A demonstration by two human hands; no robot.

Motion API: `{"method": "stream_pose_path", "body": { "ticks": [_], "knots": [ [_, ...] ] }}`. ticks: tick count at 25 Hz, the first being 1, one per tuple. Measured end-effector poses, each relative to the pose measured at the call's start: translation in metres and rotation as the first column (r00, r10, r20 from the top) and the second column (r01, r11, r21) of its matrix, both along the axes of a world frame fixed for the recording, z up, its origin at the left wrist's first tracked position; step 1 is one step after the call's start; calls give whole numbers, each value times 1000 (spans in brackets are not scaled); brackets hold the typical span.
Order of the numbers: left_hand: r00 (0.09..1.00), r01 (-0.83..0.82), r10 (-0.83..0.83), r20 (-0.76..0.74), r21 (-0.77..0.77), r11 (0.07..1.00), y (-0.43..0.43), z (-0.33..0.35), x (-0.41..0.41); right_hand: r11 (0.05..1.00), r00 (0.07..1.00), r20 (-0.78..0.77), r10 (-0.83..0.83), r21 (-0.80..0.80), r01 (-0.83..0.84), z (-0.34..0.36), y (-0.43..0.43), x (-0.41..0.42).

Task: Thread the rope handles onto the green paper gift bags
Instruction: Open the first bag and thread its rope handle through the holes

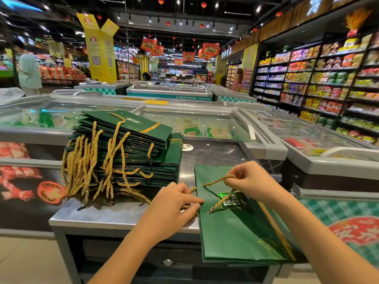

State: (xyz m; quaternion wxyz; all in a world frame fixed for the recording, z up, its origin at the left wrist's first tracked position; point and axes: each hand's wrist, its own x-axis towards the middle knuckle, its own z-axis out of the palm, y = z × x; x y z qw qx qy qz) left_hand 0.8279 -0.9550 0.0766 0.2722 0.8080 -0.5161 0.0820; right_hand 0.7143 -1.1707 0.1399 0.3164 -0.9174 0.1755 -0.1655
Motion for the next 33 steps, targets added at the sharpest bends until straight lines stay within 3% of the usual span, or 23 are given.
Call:
{"method": "stream_pose_path", "body": {
  "ticks": [11,19,21,25,29,33],
  "knots": [
    [1000,-6,6,-26,-16,1000,-1,-2,1,890,971,227,-77,454,-35,22,6,-21],
    [999,-21,21,-34,-16,1000,-2,-4,3,759,963,268,-38,634,-147,25,3,-28],
    [999,-16,15,-40,-20,1000,-2,-4,4,809,969,239,-62,580,-91,20,-4,-30],
    [996,-18,12,-87,-69,997,-2,-4,5,958,982,48,-185,233,169,8,-32,-43],
    [991,-58,43,-125,-116,992,-4,-4,5,935,934,-69,-350,-81,345,-5,-56,-60],
    [981,-132,124,-150,-45,990,-8,-1,0,913,917,-95,-387,-179,366,-9,-56,-63]
  ]
}}
